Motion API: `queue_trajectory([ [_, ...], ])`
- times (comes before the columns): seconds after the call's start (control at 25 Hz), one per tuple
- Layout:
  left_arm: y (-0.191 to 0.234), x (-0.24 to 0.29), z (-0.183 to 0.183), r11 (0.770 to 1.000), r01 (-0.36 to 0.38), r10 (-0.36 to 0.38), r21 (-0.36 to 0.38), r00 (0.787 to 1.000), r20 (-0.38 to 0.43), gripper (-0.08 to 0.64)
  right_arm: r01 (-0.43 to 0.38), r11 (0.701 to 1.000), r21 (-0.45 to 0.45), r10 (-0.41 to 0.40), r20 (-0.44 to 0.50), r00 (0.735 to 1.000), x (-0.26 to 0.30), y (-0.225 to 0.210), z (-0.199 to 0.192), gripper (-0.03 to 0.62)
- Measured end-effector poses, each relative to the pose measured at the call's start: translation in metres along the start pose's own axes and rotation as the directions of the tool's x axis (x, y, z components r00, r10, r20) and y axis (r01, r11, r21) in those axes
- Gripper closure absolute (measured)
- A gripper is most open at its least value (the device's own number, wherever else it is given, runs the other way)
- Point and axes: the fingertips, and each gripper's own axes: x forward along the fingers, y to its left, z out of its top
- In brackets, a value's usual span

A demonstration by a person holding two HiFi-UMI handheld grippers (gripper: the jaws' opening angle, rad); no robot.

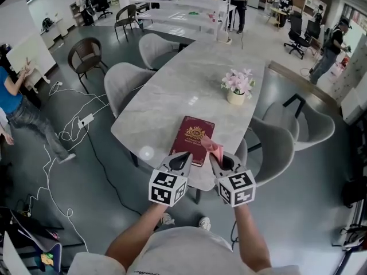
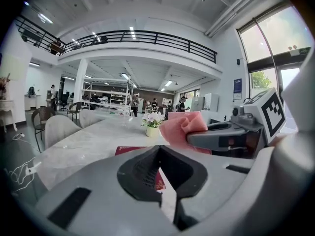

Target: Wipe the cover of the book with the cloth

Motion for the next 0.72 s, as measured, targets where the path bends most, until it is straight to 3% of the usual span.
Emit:
queue_trajectory([
  [0.72,-0.008,0.009,0.001,1.0,0.023,-0.022,0.006,1.0,-0.007,0.552,0.002,1.0,0.012,-0.002,0.005,1.0,-0.001,-0.006,-0.001,0.575],
])
